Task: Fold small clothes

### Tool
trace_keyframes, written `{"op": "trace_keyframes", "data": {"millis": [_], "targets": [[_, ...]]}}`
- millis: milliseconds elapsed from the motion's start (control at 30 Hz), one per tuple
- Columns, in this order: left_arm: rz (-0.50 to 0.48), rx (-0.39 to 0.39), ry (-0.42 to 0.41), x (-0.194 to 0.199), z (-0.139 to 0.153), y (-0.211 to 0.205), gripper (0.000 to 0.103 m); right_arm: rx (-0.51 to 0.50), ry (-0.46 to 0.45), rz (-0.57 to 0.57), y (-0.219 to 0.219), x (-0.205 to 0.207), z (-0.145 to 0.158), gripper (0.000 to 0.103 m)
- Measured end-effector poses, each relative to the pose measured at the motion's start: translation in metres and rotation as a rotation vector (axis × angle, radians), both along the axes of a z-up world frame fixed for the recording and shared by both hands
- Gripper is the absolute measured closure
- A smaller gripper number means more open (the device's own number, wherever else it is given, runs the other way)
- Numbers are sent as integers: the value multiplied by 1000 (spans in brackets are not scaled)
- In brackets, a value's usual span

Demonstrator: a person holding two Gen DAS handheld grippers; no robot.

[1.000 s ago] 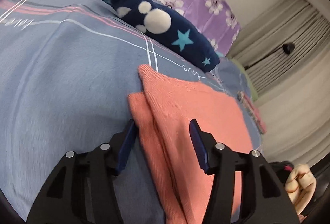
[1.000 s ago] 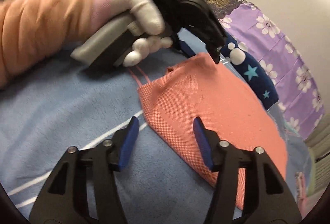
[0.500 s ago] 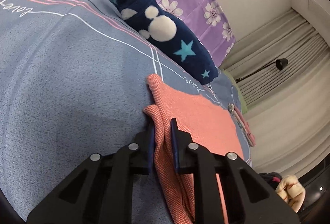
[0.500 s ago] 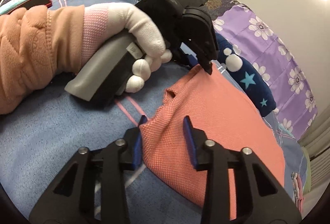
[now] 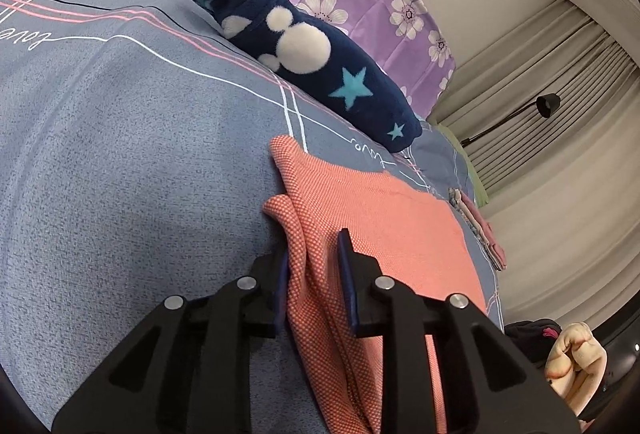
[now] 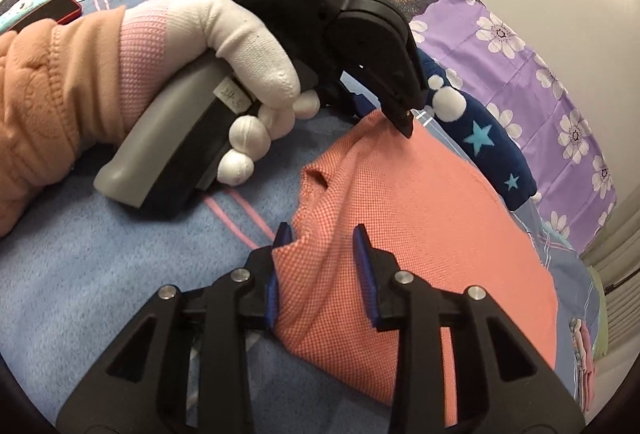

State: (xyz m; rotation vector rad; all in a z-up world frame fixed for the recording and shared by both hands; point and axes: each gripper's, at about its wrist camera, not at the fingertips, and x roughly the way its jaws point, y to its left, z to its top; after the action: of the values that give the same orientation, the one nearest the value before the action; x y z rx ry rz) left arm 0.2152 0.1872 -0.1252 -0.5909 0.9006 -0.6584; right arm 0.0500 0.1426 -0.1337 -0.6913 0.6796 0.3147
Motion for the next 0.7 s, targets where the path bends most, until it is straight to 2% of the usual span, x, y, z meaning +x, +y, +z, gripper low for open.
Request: {"op": "trace_keyframes", "data": {"millis": [333,433,600,633,667,700], "targets": [[0,3,-1,0,-1,0,80,25,-12,-6,-5,-2,4,73],[0,-2,0,0,-1,0,80,45,9,-8,-10,-9,6,72],[3,-1,3,1,-2,2,80,6,-6,-19,-3,-6,1,70],[9,18,2,1,-2,0,83,-1,-14,-13,0,-3,0,73],[12,29,1,1,-1,-1,87,4,-7,1,3,1,-1,88],[19,39,2,1,-1,-2,90,14,3,1,3,4,-1,90]]}}
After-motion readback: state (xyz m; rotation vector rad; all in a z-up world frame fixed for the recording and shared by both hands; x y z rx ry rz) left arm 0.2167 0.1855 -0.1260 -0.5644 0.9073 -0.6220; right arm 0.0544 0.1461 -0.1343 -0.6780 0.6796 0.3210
